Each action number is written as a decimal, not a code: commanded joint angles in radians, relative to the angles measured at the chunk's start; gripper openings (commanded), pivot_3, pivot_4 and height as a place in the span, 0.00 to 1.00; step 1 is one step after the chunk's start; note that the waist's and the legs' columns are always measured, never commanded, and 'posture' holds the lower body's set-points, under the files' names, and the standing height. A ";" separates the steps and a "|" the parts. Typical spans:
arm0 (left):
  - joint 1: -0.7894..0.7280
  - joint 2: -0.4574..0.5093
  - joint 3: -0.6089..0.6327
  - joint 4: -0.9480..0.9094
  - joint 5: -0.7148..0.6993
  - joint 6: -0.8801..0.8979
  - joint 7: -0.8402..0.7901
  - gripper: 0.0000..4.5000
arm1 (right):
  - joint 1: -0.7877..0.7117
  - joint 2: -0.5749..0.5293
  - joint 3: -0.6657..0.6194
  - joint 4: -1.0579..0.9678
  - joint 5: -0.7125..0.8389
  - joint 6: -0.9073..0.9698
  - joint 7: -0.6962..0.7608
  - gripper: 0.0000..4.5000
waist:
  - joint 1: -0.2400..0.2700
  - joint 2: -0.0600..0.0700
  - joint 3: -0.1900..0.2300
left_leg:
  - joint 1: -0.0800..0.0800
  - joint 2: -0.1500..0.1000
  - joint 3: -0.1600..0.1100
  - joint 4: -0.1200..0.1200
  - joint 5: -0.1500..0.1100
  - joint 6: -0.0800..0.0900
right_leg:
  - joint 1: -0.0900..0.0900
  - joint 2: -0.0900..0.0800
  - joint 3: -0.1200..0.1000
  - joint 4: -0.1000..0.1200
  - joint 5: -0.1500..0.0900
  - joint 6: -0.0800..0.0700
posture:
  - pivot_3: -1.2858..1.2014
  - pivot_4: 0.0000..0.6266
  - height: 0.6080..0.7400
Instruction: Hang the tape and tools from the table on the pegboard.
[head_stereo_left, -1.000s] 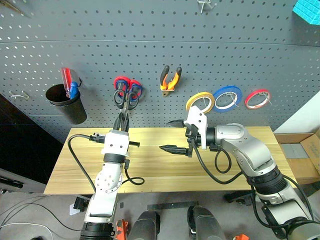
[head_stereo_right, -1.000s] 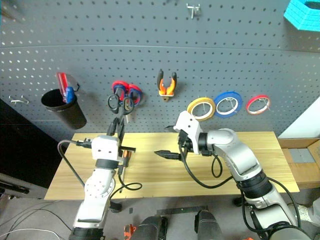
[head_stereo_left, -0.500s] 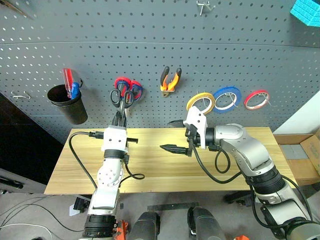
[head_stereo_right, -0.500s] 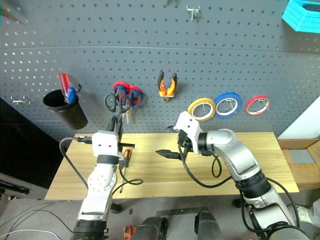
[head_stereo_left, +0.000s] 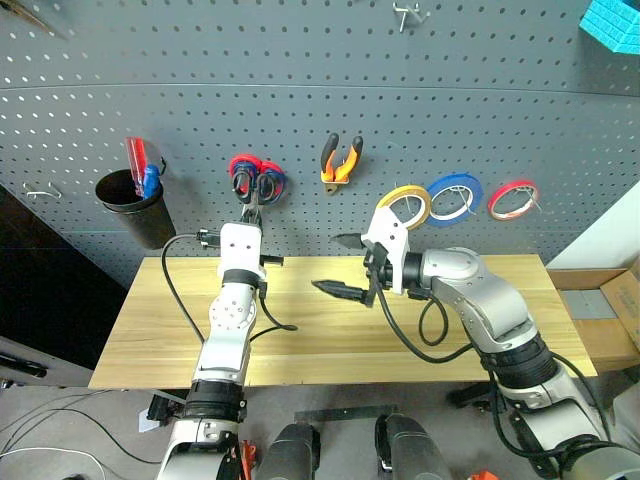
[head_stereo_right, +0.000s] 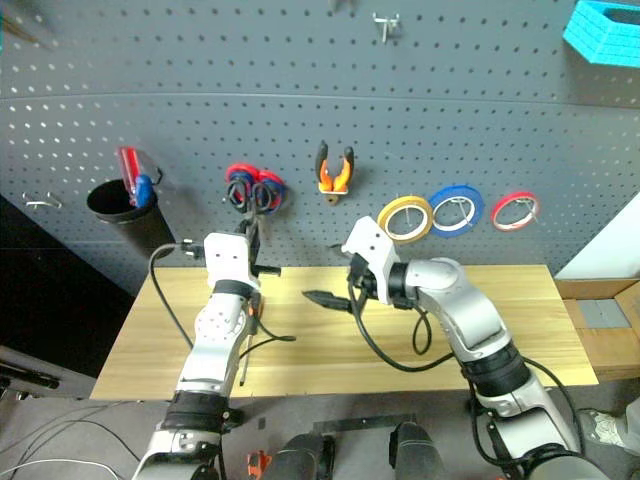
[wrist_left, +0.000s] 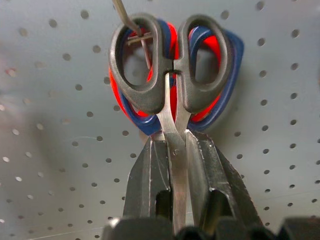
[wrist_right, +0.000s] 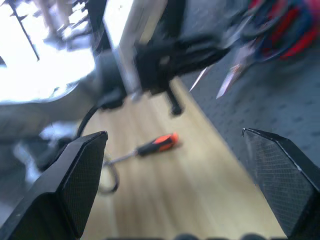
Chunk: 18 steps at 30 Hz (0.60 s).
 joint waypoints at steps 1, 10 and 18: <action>-0.004 -0.003 0.006 0.011 -0.049 0.075 -0.047 0.03 | -0.010 -0.009 -0.017 -0.016 -0.014 -0.024 -0.006 1.00 | -0.001 0.000 -0.002 | 0.000 0.000 0.000 0.000 0.000 0.000 | 0.000 0.000 0.000 0.000 0.000 0.000 | 0.50 0.22 1.00; 0.092 -0.003 0.020 -0.118 -0.153 0.324 -0.135 0.59 | 0.006 0.006 -0.028 -0.008 -0.013 -0.004 -0.027 1.00 | -0.011 0.005 -0.011 | 0.002 0.000 0.000 0.000 0.000 0.000 | 0.001 0.000 0.001 0.001 0.000 0.000 | 0.50 0.23 1.00; 0.251 0.002 0.108 -0.240 -0.277 0.662 -0.143 0.74 | 0.084 -0.024 0.034 -0.013 -0.038 0.000 -0.005 1.00 | -0.021 0.005 -0.010 | 0.002 0.000 -0.001 0.000 0.000 0.000 | 0.000 0.000 0.000 0.002 0.000 0.000 | 0.51 0.28 1.00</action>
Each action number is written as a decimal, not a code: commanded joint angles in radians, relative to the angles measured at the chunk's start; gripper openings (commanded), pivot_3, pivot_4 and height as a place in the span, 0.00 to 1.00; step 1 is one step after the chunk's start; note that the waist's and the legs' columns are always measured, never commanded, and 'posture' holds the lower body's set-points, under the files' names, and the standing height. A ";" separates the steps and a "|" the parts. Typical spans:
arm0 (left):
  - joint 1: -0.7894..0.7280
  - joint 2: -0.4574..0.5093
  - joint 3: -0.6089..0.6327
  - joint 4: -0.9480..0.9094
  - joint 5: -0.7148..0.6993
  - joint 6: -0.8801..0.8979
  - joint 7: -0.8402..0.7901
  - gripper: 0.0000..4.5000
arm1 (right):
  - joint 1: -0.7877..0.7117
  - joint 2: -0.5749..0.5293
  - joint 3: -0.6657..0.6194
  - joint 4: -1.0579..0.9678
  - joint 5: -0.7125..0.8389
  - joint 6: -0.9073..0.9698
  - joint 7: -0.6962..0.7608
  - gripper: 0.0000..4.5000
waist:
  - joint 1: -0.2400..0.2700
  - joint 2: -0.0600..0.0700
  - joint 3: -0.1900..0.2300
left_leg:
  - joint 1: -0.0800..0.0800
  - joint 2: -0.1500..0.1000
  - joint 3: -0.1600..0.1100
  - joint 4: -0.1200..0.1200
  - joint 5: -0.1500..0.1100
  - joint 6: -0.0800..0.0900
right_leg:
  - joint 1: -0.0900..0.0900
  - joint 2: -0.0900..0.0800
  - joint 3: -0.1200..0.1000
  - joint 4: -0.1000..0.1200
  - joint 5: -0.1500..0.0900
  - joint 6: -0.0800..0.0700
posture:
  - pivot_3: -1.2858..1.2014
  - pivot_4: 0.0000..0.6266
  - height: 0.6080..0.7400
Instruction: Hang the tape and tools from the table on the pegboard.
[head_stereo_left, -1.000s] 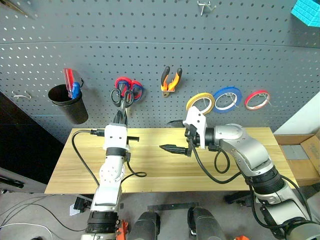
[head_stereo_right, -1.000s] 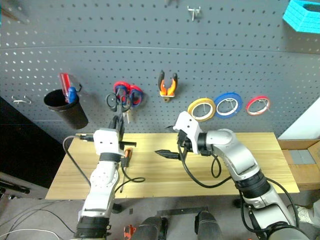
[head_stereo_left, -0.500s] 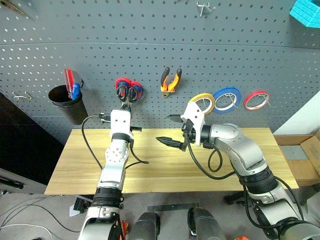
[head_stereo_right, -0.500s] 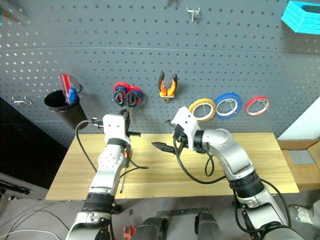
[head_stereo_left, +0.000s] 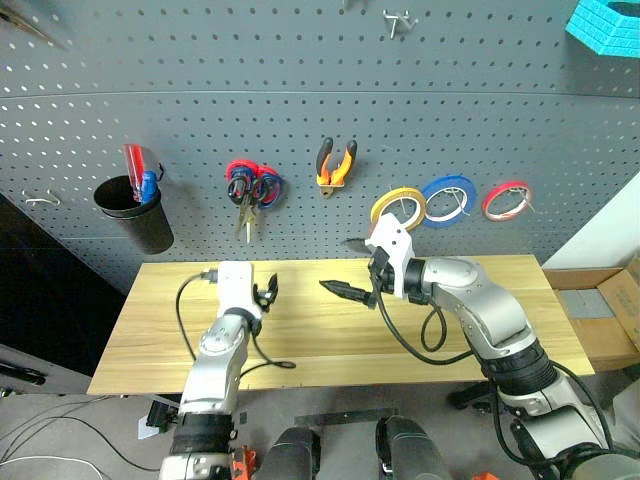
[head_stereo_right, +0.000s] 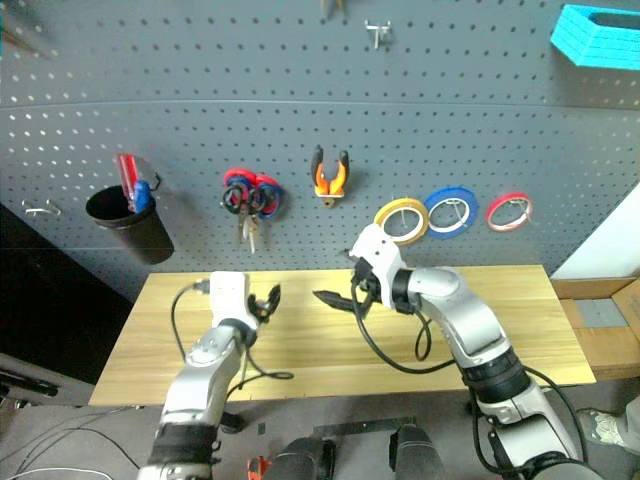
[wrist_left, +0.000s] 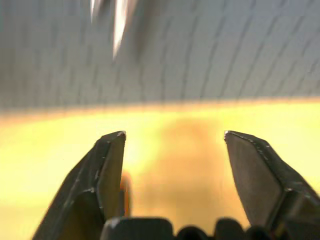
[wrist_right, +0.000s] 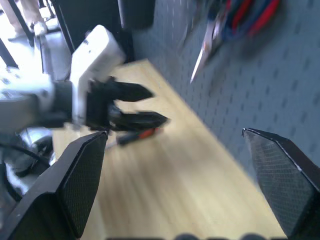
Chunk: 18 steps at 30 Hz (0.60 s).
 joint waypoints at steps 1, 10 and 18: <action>-0.012 0.013 0.028 -0.040 -0.026 0.104 0.012 0.74 | -0.001 0.003 0.015 -0.033 -0.004 0.004 0.010 1.00 | 0.001 0.000 0.000 | 0.000 0.000 0.000 0.000 0.000 0.000 | 0.000 0.000 0.000 0.000 0.000 0.000 | 0.51 0.28 1.00; -0.140 0.029 0.046 0.142 -0.026 0.145 0.017 0.74 | 0.017 -0.010 0.034 -0.052 -0.026 0.054 0.003 1.00 | 0.000 0.000 0.001 | 0.012 0.000 -0.001 0.000 0.000 0.000 | 0.014 0.000 -0.001 -0.005 0.000 0.001 | 0.50 0.32 1.00; -0.183 0.059 0.062 0.295 -0.013 0.136 0.037 0.74 | 0.059 -0.055 0.041 -0.124 -0.028 0.122 -0.002 1.00 | -0.007 0.001 0.007 | 0.013 0.000 -0.001 -0.002 0.000 0.000 | 0.015 0.000 -0.001 -0.005 -0.002 0.003 | 0.48 0.36 1.00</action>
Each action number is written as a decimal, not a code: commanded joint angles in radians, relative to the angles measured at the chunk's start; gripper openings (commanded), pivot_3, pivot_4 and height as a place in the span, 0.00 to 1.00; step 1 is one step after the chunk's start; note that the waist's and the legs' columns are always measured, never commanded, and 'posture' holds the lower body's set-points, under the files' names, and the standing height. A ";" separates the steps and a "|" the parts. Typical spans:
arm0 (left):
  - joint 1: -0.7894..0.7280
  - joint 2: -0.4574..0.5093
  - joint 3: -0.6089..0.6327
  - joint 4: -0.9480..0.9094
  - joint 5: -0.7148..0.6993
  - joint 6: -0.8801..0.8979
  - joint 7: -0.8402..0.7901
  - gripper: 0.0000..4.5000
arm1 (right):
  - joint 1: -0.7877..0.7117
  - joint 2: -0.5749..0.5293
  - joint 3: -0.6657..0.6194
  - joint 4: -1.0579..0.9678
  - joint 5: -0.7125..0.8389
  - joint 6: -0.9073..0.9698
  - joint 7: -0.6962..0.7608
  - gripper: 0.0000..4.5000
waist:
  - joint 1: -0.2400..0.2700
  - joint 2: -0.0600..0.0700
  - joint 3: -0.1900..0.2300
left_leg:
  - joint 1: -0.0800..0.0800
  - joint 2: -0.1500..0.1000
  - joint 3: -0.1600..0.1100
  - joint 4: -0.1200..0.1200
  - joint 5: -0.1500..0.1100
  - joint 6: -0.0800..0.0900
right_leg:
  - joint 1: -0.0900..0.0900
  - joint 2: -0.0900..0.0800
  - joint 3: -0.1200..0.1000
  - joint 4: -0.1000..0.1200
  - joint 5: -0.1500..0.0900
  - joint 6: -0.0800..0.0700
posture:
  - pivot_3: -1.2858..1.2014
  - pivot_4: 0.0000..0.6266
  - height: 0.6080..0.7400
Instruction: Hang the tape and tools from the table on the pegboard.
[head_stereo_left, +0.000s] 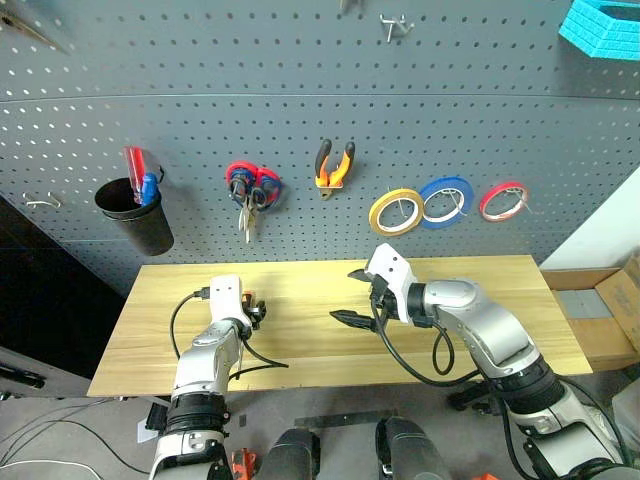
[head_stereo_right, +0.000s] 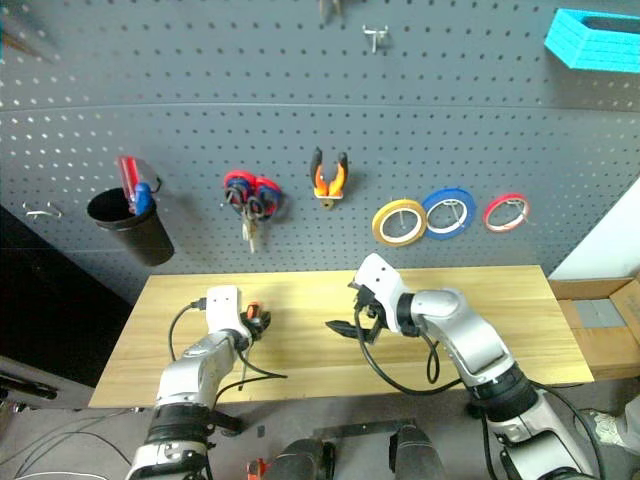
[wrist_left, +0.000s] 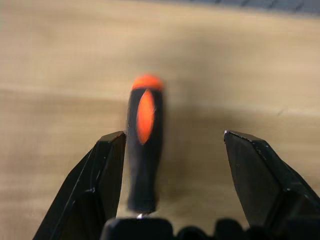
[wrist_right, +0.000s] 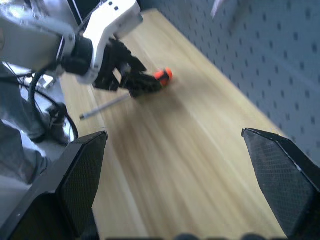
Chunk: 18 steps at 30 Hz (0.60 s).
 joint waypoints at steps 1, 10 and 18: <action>-0.011 0.013 0.009 0.013 0.007 -0.018 0.010 0.74 | 0.001 -0.005 -0.004 -0.063 0.002 0.017 -0.008 1.00 | 0.000 0.000 0.002 | 0.000 0.000 0.000 0.000 0.000 0.000 | 0.000 0.000 0.000 0.000 -0.001 0.001 | 0.48 0.36 1.00; -0.019 0.000 -0.006 0.100 0.007 -0.040 0.009 0.70 | -0.011 -0.006 0.000 -0.065 0.001 0.033 -0.017 1.00 | 0.001 -0.001 0.011 | 0.000 0.000 0.000 0.000 0.000 0.000 | 0.000 -0.004 0.000 0.000 -0.001 0.001 | 0.48 0.37 1.00; -0.033 0.011 -0.002 0.130 0.015 -0.055 0.025 0.15 | -0.020 -0.008 0.002 -0.051 -0.005 0.028 -0.016 1.00 | 0.002 -0.001 0.013 | 0.000 0.000 0.000 0.000 0.000 0.000 | 0.000 -0.005 -0.001 0.000 -0.002 0.003 | 0.48 0.36 1.00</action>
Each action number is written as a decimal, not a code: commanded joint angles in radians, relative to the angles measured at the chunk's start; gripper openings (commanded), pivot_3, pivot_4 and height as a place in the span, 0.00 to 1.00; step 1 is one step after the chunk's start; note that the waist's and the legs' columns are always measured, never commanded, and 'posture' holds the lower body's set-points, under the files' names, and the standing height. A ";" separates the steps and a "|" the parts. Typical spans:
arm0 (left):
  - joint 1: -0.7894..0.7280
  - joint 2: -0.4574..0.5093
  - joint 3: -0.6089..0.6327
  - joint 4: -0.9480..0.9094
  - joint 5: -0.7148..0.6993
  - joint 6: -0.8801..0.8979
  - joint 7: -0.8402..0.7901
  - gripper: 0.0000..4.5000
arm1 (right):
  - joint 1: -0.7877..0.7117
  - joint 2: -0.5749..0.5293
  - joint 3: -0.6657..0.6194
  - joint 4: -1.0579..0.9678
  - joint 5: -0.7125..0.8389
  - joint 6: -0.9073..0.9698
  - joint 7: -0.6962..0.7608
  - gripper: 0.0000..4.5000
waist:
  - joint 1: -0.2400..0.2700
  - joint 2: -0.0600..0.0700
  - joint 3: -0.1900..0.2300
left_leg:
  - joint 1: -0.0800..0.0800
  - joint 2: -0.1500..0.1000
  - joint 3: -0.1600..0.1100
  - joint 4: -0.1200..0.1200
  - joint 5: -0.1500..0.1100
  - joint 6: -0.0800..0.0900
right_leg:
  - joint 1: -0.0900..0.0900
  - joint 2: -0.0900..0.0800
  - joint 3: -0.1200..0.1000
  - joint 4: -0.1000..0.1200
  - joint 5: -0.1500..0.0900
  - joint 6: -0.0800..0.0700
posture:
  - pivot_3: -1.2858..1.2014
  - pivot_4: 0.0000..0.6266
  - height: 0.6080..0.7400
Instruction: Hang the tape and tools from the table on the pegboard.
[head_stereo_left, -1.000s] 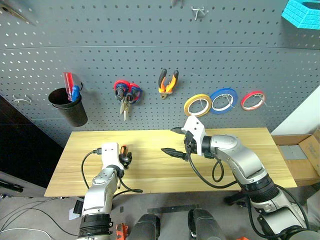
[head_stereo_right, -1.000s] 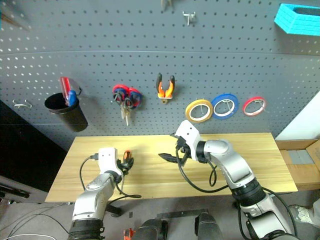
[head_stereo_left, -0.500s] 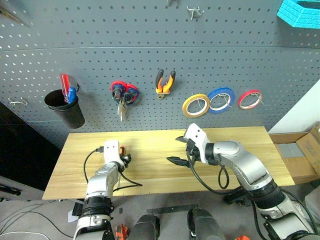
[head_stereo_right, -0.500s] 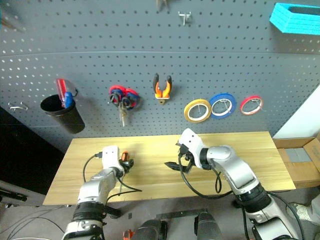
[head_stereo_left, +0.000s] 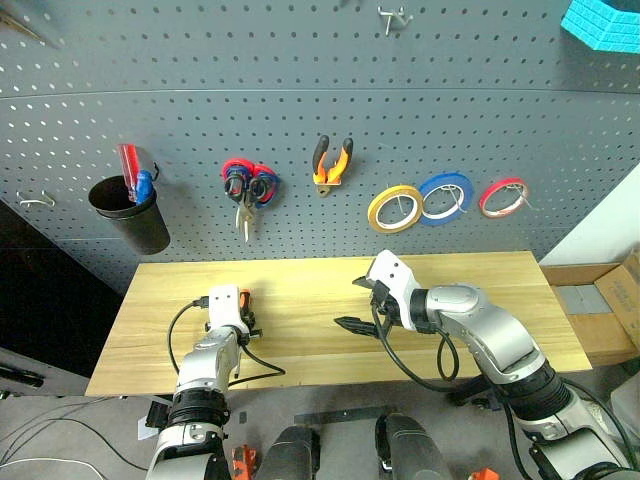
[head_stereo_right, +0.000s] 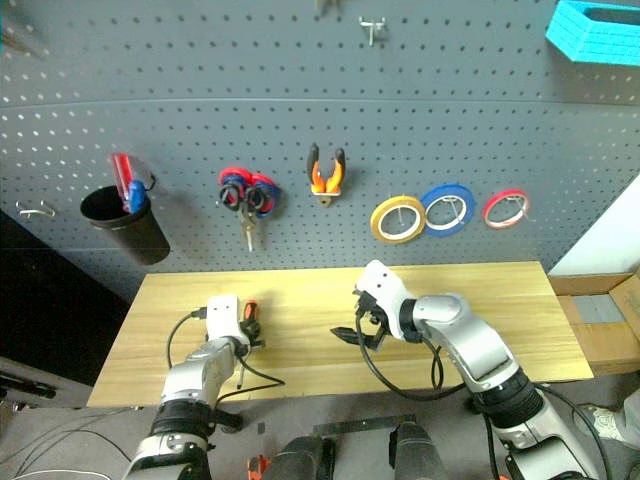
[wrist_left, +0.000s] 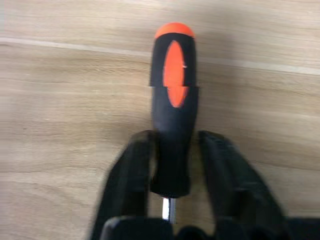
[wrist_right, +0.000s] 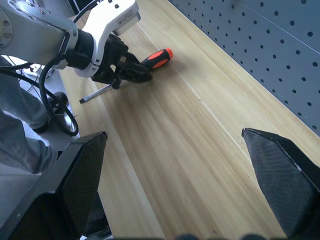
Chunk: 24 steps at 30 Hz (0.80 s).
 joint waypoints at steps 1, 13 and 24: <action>0.002 0.009 -0.001 0.001 0.003 0.006 -0.007 0.11 | -0.028 0.000 -0.010 -0.025 -0.004 -0.016 0.001 1.00 | 0.000 0.000 0.000 | 0.000 0.000 0.000 0.000 0.000 0.000 | 0.000 0.000 0.000 0.000 0.000 0.000 | 0.48 0.36 1.00; 0.267 0.080 0.054 -0.718 0.089 -0.373 0.019 0.11 | -0.182 0.048 -0.071 -0.071 0.220 -0.090 0.248 1.00 | 0.015 -0.004 0.001 | -0.006 0.001 -0.003 -0.001 -0.001 -0.002 | -0.004 -0.001 0.000 -0.003 0.003 -0.005 | 0.53 0.24 1.00; 0.045 0.241 0.216 -0.861 0.011 -0.382 -0.008 0.11 | -0.275 0.091 -0.031 0.035 0.213 -0.215 0.363 1.00 | 0.057 -0.005 0.000 | -0.007 0.000 -0.003 0.000 -0.001 -0.002 | -0.004 0.006 -0.001 -0.004 0.003 -0.005 | 0.56 0.21 1.00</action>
